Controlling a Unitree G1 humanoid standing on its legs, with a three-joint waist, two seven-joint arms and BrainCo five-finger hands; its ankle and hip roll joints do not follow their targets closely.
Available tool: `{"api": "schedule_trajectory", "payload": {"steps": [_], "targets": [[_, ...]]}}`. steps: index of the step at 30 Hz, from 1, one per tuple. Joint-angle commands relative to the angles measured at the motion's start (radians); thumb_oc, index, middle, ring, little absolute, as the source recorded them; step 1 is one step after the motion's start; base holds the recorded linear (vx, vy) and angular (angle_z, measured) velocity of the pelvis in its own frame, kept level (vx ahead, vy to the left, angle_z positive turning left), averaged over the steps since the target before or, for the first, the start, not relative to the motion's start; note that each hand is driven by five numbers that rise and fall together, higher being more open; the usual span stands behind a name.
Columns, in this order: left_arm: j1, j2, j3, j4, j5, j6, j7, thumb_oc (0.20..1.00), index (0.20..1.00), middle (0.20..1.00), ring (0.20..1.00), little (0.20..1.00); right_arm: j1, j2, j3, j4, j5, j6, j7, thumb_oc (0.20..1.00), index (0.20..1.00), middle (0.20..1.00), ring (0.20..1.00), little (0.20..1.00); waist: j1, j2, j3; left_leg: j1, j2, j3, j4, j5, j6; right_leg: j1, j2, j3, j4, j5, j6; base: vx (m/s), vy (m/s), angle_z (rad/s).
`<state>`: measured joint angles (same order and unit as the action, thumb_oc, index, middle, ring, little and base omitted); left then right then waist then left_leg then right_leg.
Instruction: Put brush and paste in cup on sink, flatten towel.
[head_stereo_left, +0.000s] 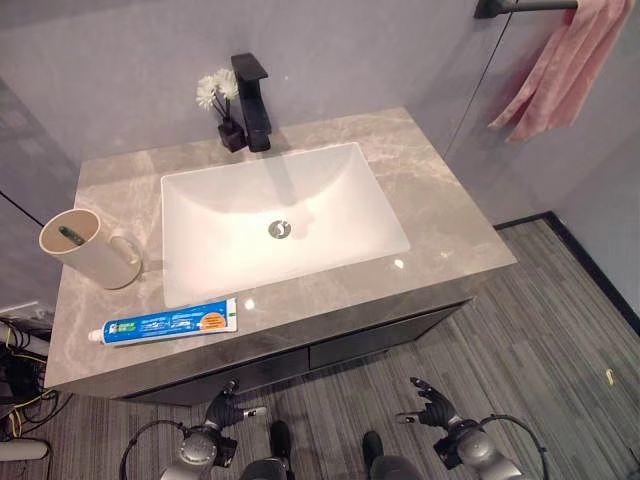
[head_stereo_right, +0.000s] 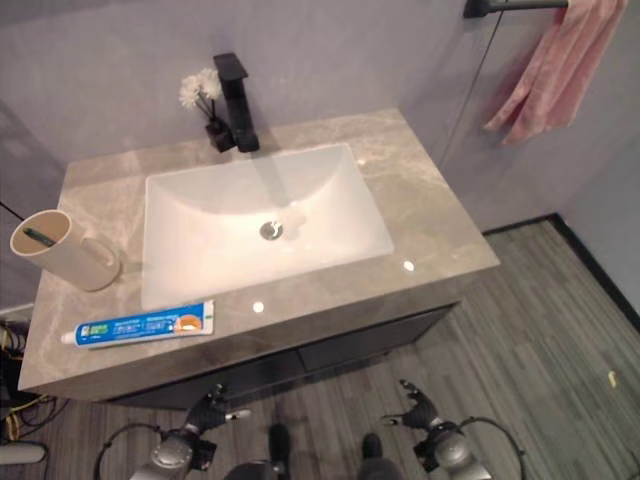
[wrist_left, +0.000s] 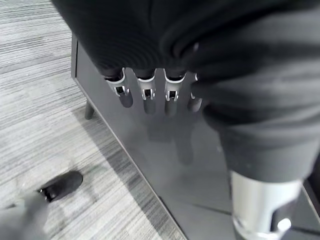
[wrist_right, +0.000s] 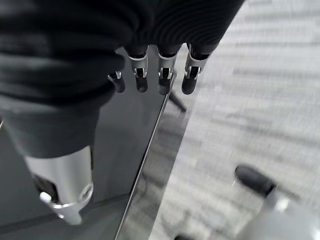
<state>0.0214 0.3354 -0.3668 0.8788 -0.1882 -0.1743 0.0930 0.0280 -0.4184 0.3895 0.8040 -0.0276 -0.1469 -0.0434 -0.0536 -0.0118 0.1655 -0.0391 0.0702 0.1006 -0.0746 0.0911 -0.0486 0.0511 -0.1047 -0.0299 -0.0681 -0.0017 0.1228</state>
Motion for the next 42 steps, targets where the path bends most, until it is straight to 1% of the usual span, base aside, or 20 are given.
{"api": "schedule_trajectory", "payload": {"steps": [1,2,4,5,7,10,12,13,17,24,26,27,28,29,30,33,36,37,39,42], "targets": [[-0.073,-0.004,0.013,-0.006,0.008,-0.049,0.009,1.000,1.000,1.000,1.000,1.000,-0.013,-0.036,-0.021,-0.002,0.001,-0.025,-0.030,1.000,1.000,1.000,1.000,1.000,0.011,-0.008,0.014,-0.047,0.060,-0.061,0.017,0.076,-0.073,-0.038,0.014,-0.021,0.093,0.005,-0.004,-0.09,-0.160,0.21],[-0.081,-0.004,0.009,-0.012,0.012,-0.048,0.015,1.000,1.000,1.000,1.000,1.000,-0.010,-0.036,-0.032,0.008,0.007,-0.026,-0.037,1.000,1.000,1.000,1.000,1.000,0.011,-0.003,0.022,-0.067,0.076,-0.063,-0.009,0.108,-0.092,-0.047,0.023,-0.037,0.095,0.000,-0.008,-0.11,-0.135,0.31],[-0.086,-0.004,0.007,-0.022,0.011,-0.045,0.017,1.000,1.000,1.000,1.000,1.000,-0.008,-0.036,-0.036,0.009,0.007,-0.025,-0.044,1.000,1.000,1.000,1.000,1.000,0.001,-0.002,0.019,-0.087,0.086,-0.059,-0.013,0.117,-0.098,-0.065,0.021,-0.056,0.109,-0.001,-0.008,-0.10,-0.069,0.53],[-0.104,-0.010,0.004,-0.020,0.010,-0.046,0.022,1.000,1.000,1.000,1.000,1.000,-0.015,-0.038,-0.038,0.040,0.007,-0.022,-0.052,1.000,1.000,1.000,1.000,1.000,-0.008,-0.009,0.029,-0.084,0.077,-0.041,0.002,0.101,-0.080,-0.081,0.004,-0.078,0.124,0.003,-0.007,-0.11,-0.064,0.59],[-0.098,-0.004,0.008,-0.039,0.008,-0.050,0.019,1.000,1.000,1.000,1.000,1.000,-0.007,-0.043,-0.042,0.025,0.009,-0.019,-0.045,1.000,1.000,1.000,1.000,1.000,-0.021,-0.023,0.018,-0.057,0.038,-0.042,0.062,0.004,-0.048,-0.101,-0.009,-0.082,0.134,0.015,-0.007,-0.13,-0.066,0.36],[-0.094,-0.003,-0.009,-0.044,0.020,-0.053,0.018,1.000,1.000,1.000,1.000,1.000,-0.009,-0.033,-0.043,0.045,0.015,-0.020,-0.053,1.000,1.000,1.000,1.000,1.000,-0.028,-0.014,0.018,-0.054,0.022,-0.059,0.055,0.010,-0.048,-0.111,-0.004,-0.066,0.144,0.026,0.000,-0.02,0.081,0.09],[-0.081,0.003,-0.012,-0.055,0.037,-0.054,0.015,1.000,1.000,1.000,1.000,1.000,-0.001,-0.029,-0.053,0.052,0.016,-0.018,-0.056,1.000,1.000,1.000,1.000,1.000,-0.035,-0.004,0.009,-0.038,0.010,-0.049,0.051,-0.008,-0.033,-0.102,-0.008,-0.048,0.148,0.027,0.009,0.04,0.133,0.00],[-0.067,0.021,-0.015,-0.090,0.055,-0.060,0.012,1.000,1.000,1.000,1.000,1.000,0.003,-0.019,-0.070,0.069,0.028,-0.018,-0.061,1.000,1.000,1.000,1.000,1.000,-0.035,0.003,0.002,-0.030,-0.005,-0.044,0.061,-0.026,-0.024,-0.090,-0.023,-0.029,0.138,0.035,0.019,0.03,0.149,-0.03],[-0.025,0.067,0.009,-0.174,0.077,-0.069,0.013,1.000,1.000,1.000,1.000,1.000,0.017,-0.004,-0.070,0.057,0.019,-0.019,-0.047,1.000,1.000,1.000,1.000,1.000,-0.026,0.017,-0.020,0.004,-0.020,-0.022,0.034,-0.034,-0.014,-0.070,-0.054,-0.016,0.106,0.047,0.036,0.02,0.137,-0.12],[0.027,0.125,0.060,-0.263,0.119,-0.070,0.001,1.000,1.000,1.000,1.000,1.000,0.009,-0.004,-0.079,0.060,-0.021,-0.017,-0.040,1.000,1.000,1.000,1.000,1.000,-0.014,0.015,-0.028,0.042,-0.052,-0.023,0.001,-0.044,0.010,-0.065,-0.087,-0.013,0.133,0.059,0.061,0.00,0.135,-0.04],[0.023,0.134,0.065,-0.266,0.142,-0.064,0.005,1.000,1.000,1.000,1.000,1.000,-0.006,0.002,-0.085,0.065,-0.014,-0.015,-0.039,1.000,1.000,1.000,1.000,1.000,-0.011,0.010,-0.016,0.049,-0.065,-0.015,0.004,-0.051,0.025,-0.095,-0.101,-0.004,0.207,0.089,0.073,-0.05,0.144,-0.01],[0.016,0.136,0.064,-0.262,0.153,-0.063,0.008,1.000,1.000,1.000,1.000,1.000,-0.014,0.004,-0.084,0.067,-0.014,-0.014,-0.039,1.000,1.000,1.000,1.000,1.000,-0.010,0.007,-0.008,0.053,-0.070,-0.008,0.005,-0.051,0.030,-0.118,-0.105,0.003,0.258,0.125,0.079,-0.06,0.214,-0.06],[0.013,0.136,0.060,-0.260,0.165,-0.061,0.004,1.000,1.000,1.000,1.000,1.000,-0.018,0.002,-0.084,0.064,-0.018,-0.013,-0.037,1.000,1.000,1.000,1.000,1.000,-0.016,0.009,0.007,0.066,-0.076,-0.008,0.002,-0.050,0.038,-0.156,-0.111,0.021,0.348,0.196,0.082,-0.05,0.160,-0.06],[0.013,0.136,0.060,-0.260,0.165,-0.061,0.004,1.000,1.000,1.000,1.000,1.000,-0.018,0.002,-0.084,0.065,-0.018,-0.013,-0.037,1.000,1.000,1.000,1.000,1.000,-0.014,0.009,0.007,0.065,-0.077,-0.007,0.002,-0.050,0.038,-0.159,-0.112,0.023,0.351,0.195,0.082,-0.05,0.247,-0.03],[0.013,0.138,0.056,-0.266,0.166,-0.060,0.000,1.000,1.000,1.000,1.000,1.000,-0.023,-0.003,-0.082,0.035,-0.014,-0.013,-0.037,1.000,1.000,1.000,1.000,1.000,-0.019,0.023,0.030,0.073,-0.071,-0.015,0.002,-0.045,0.047,-0.208,-0.081,0.033,0.450,0.191,0.065,-0.03,0.131,-0.02],[0.013,0.133,0.053,-0.260,0.170,-0.058,0.000,1.000,1.000,1.000,1.000,1.000,-0.023,-0.003,-0.077,0.020,-0.010,-0.013,-0.037,1.000,1.000,1.000,1.000,1.000,-0.023,0.023,0.042,0.084,-0.074,-0.014,0.002,-0.050,0.053,-0.241,-0.058,0.014,0.476,0.158,0.052,0.00,0.110,0.02],[0.011,0.122,0.051,-0.249,0.169,-0.058,0.003,1.000,1.000,1.000,1.000,1.000,-0.015,-0.006,-0.069,0.011,-0.014,-0.014,-0.035,1.000,1.000,1.000,1.000,1.000,-0.024,0.013,0.042,0.089,-0.080,-0.018,0.011,-0.066,0.051,-0.232,-0.047,-0.022,0.377,0.106,0.044,0.05,-0.030,0.02],[0.001,0.116,0.046,-0.242,0.168,-0.058,0.004,1.000,1.000,1.000,1.000,1.000,-0.016,-0.009,-0.066,0.024,-0.010,-0.015,-0.038,1.000,1.000,1.000,1.000,1.000,-0.027,-0.002,0.035,0.081,-0.090,-0.025,0.029,-0.079,0.046,-0.218,-0.045,0.001,0.248,0.094,0.041,0.05,-0.109,0.03],[-0.005,0.111,0.054,-0.221,0.165,-0.054,0.012,1.000,1.000,1.000,1.000,1.000,-0.025,-0.004,-0.045,0.055,-0.030,-0.010,-0.039,1.000,1.000,1.000,1.000,1.000,-0.012,-0.021,0.036,0.064,-0.078,-0.037,0.076,-0.090,0.040,-0.180,-0.022,0.041,0.209,0.100,0.041,0.04,-0.169,0.45],[0.034,0.103,0.076,-0.234,0.132,-0.062,0.002,1.000,1.000,1.000,1.000,1.000,-0.004,-0.020,-0.061,0.075,-0.025,-0.011,-0.032,1.000,1.000,1.000,1.000,1.000,0.005,-0.028,0.003,0.082,-0.074,-0.041,0.066,-0.101,0.033,-0.126,-0.024,0.014,0.142,0.096,0.033,0.12,-0.139,0.22]]}}
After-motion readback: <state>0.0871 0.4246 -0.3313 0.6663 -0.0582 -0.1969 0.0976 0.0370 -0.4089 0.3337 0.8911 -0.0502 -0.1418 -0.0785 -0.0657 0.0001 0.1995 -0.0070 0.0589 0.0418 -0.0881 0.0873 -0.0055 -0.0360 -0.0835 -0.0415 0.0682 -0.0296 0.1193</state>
